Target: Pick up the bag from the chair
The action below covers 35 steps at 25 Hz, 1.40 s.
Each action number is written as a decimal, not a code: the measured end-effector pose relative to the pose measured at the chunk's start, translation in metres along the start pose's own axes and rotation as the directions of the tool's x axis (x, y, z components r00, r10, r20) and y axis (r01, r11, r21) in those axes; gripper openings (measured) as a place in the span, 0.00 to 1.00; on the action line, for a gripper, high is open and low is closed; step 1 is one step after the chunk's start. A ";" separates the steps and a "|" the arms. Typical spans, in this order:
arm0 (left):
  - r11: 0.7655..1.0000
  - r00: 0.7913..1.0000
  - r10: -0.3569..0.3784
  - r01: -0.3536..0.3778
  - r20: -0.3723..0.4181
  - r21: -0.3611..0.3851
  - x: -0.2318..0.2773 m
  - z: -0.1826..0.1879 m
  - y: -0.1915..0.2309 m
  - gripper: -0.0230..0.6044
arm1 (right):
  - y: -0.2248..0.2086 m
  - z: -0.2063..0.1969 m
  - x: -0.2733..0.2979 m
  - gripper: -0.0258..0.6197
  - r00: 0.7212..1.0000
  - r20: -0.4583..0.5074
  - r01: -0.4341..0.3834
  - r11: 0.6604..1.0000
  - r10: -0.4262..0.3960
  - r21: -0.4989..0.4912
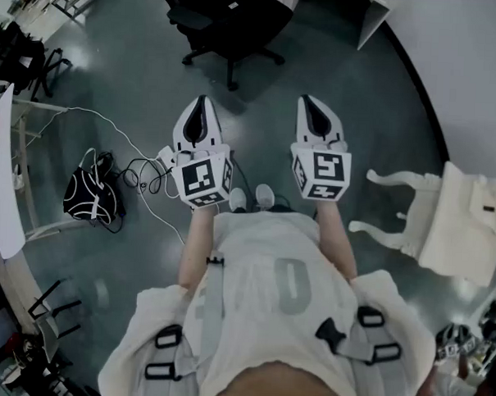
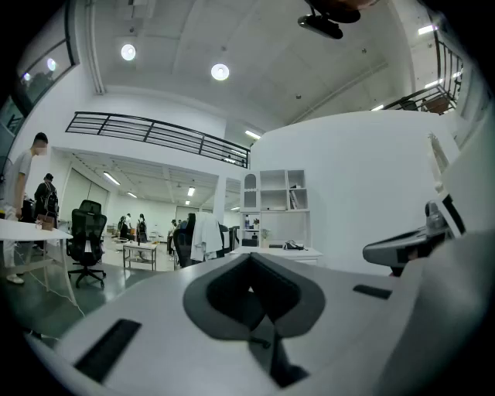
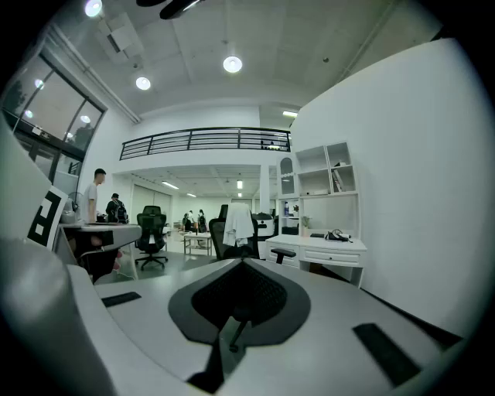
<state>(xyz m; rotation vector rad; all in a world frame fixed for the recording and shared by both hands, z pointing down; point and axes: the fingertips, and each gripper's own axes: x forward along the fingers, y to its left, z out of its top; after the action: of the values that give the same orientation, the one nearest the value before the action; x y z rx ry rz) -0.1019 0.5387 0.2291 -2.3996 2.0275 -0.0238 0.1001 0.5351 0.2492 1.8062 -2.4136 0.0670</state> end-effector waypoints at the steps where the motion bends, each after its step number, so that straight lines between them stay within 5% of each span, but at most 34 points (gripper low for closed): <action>1: 1.000 1.000 -0.001 0.001 0.000 0.000 0.001 0.000 0.000 0.05 | -0.001 0.000 0.001 0.05 1.000 -0.001 0.000 1.000 0.000 0.001; 22: 0.999 0.999 0.031 -0.031 0.023 -0.018 0.052 -0.003 -0.009 0.05 | -0.035 -0.005 0.044 0.05 0.997 0.036 -0.076 0.994 0.073 0.079; 30: 1.000 0.993 -0.011 0.008 0.113 0.028 0.115 0.017 0.001 0.05 | -0.055 0.008 0.099 0.05 0.991 0.115 -0.082 0.989 0.068 0.122; 35: 0.998 0.984 -0.056 0.049 0.167 0.043 0.178 0.026 0.008 0.05 | -0.060 0.024 0.151 0.05 0.983 0.171 -0.076 0.995 0.064 0.067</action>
<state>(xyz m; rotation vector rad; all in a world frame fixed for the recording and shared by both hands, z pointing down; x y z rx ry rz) -0.0803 0.3620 0.2053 -2.3435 1.8739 0.1336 0.1136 0.3714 0.2426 1.8258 -2.6235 0.0090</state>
